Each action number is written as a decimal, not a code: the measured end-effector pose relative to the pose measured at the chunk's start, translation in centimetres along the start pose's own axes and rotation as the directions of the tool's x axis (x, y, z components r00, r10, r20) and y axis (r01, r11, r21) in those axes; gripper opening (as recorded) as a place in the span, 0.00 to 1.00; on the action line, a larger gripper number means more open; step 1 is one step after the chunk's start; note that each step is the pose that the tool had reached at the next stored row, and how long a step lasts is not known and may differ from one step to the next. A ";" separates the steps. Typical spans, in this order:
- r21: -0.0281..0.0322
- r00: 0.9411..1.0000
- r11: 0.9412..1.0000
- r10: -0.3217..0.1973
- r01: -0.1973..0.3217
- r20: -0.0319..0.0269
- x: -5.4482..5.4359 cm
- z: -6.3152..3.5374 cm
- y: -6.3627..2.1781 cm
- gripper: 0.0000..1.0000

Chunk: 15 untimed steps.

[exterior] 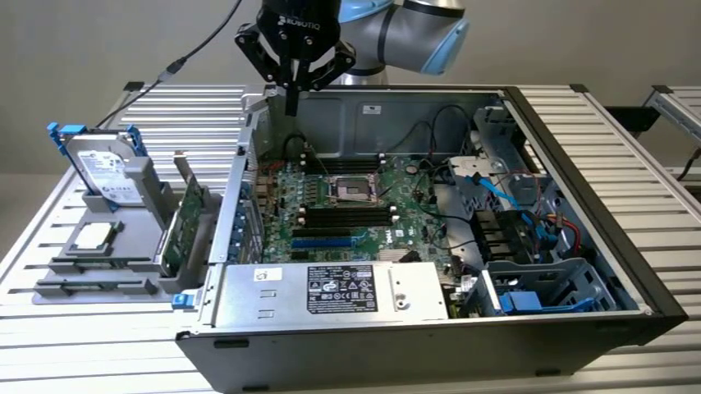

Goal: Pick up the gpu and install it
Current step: 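Reach for the gpu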

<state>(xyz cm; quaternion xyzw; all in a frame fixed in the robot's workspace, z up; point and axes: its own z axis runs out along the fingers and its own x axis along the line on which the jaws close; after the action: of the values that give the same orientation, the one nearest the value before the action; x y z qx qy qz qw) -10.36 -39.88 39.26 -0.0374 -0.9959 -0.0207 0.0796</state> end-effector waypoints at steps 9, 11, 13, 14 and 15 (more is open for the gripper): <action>0.000 1.000 1.000 0.000 0.000 -0.002 0.0 0.00 0.00 0.11; 0.000 1.000 1.000 0.000 0.000 -0.003 0.0 0.00 0.00 0.11; 0.000 1.000 1.000 0.000 0.000 -0.006 -0.1 -0.01 0.01 0.11; 0.001 1.000 1.000 0.000 0.000 -0.008 -0.1 -0.01 0.01 0.11; 0.001 1.000 1.000 0.000 0.000 -0.009 -0.1 -0.01 0.01 0.11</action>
<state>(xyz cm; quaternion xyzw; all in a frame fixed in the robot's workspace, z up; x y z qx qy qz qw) -10.27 -39.88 39.26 -0.0375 -0.9956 -0.0206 0.0839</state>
